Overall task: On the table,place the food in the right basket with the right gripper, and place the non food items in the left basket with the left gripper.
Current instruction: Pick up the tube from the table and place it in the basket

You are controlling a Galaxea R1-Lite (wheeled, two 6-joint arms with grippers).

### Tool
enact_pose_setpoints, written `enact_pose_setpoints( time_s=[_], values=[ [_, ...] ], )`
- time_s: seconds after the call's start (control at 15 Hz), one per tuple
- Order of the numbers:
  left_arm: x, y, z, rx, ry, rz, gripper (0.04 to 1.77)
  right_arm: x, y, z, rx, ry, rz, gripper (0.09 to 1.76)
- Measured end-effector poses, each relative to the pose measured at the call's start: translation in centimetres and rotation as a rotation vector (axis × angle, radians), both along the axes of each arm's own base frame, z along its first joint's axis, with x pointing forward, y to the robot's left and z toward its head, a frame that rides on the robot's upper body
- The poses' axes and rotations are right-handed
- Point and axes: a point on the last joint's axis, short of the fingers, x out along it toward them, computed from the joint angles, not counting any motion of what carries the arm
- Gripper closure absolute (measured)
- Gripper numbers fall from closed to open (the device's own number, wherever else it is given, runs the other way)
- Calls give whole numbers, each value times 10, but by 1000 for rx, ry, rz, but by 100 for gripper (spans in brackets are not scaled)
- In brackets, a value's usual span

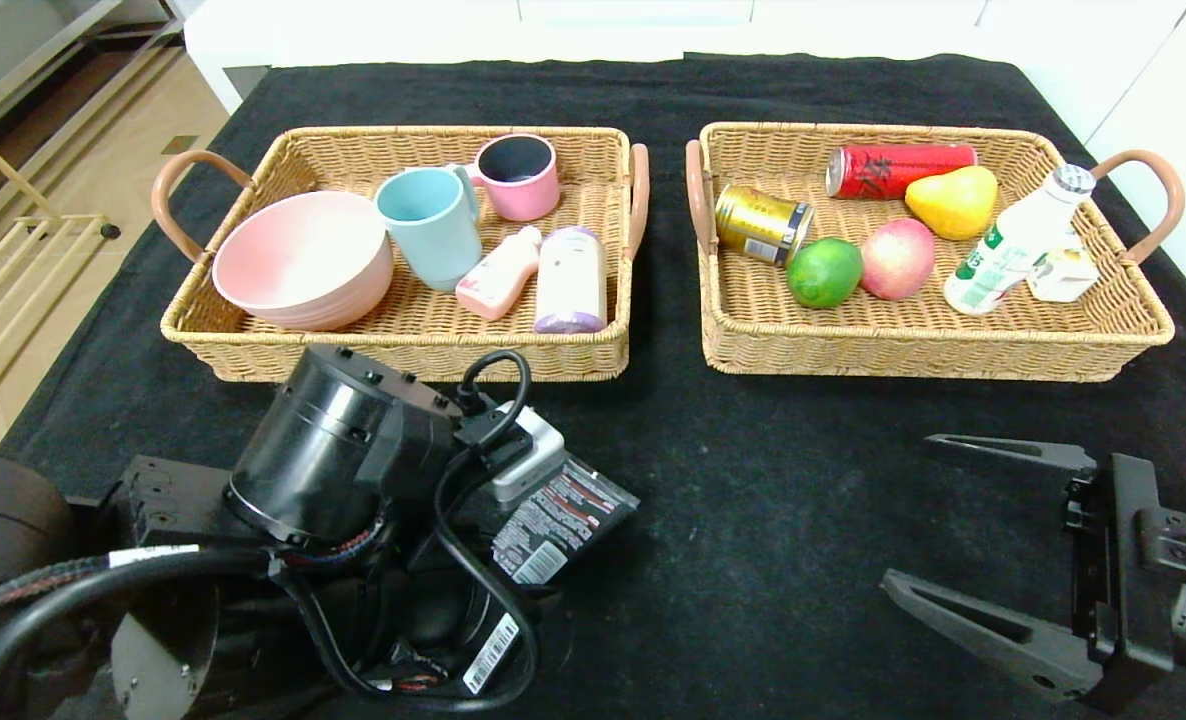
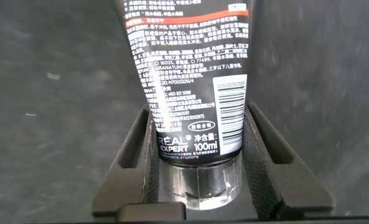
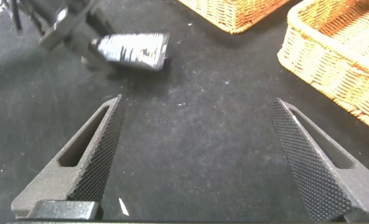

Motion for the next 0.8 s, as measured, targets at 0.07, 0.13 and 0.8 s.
enact_pose_setpoints(
  time_s=[0.07, 0.13, 0.8],
  values=[
    [3, 4, 6, -23, -10, 22, 98, 0, 0, 0, 0, 0, 1, 14],
    [5, 7, 12, -48, -25, 40, 98, 0, 0, 0, 0, -1, 0, 14],
    [32, 30, 78, -274, -183, 200, 98, 0, 0, -1, -4, 3, -1, 14]
  ],
)
